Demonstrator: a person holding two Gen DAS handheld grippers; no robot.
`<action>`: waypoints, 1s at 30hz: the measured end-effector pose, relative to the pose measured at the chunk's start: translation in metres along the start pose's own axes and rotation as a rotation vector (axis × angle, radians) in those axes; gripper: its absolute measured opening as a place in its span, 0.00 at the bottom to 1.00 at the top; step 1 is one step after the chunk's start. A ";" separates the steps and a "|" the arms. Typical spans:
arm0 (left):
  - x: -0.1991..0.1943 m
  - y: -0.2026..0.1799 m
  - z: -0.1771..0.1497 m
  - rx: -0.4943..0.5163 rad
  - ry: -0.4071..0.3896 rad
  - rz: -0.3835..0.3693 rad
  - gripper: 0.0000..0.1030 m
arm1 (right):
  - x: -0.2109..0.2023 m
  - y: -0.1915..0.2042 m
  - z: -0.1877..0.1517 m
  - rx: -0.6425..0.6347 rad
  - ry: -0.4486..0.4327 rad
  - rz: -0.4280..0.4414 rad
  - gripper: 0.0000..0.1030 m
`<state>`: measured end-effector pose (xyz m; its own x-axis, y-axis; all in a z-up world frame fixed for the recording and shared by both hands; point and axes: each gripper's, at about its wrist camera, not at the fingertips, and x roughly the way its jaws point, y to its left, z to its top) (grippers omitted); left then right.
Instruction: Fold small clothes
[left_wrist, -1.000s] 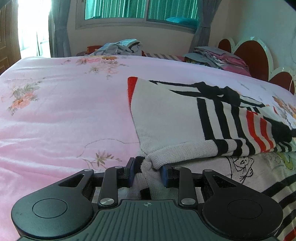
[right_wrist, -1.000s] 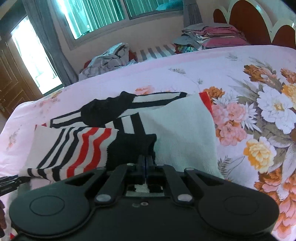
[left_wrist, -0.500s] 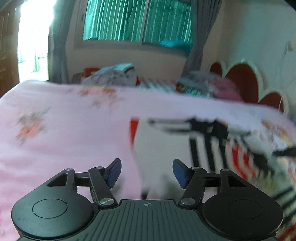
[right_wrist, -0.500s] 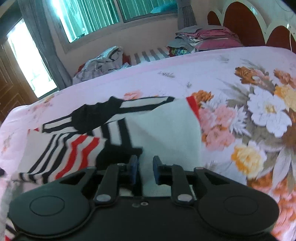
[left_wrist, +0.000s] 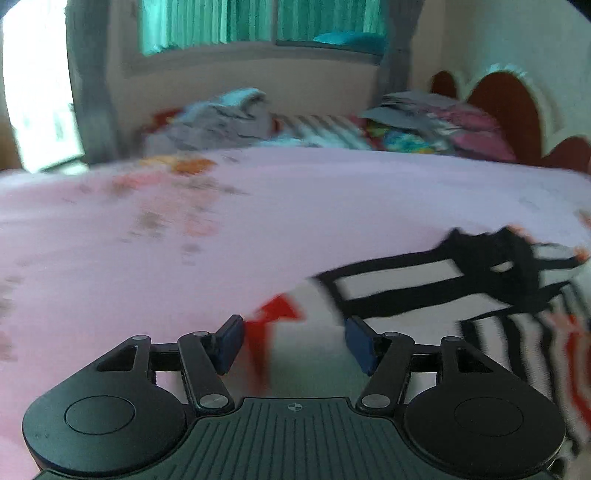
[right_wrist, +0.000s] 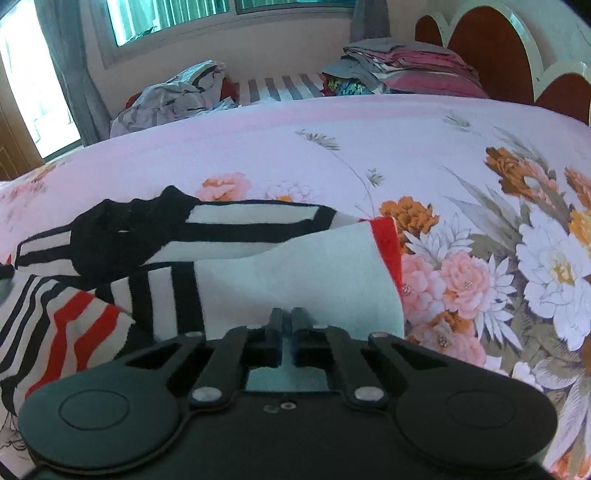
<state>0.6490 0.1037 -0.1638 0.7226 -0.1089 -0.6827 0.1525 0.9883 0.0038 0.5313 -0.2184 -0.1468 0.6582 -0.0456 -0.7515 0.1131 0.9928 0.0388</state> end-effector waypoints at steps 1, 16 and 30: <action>-0.013 -0.001 -0.003 -0.016 -0.030 -0.022 0.60 | -0.007 0.006 0.001 -0.011 -0.030 -0.007 0.26; -0.043 -0.063 -0.054 0.102 -0.005 -0.163 0.60 | -0.005 0.104 -0.020 -0.244 0.030 0.109 0.14; -0.067 -0.048 -0.068 0.121 -0.007 -0.123 0.60 | -0.029 0.015 -0.039 0.058 0.027 0.111 0.21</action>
<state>0.5474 0.0706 -0.1683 0.6980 -0.2296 -0.6783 0.3197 0.9475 0.0083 0.4852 -0.1983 -0.1504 0.6485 0.0681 -0.7581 0.0842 0.9835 0.1603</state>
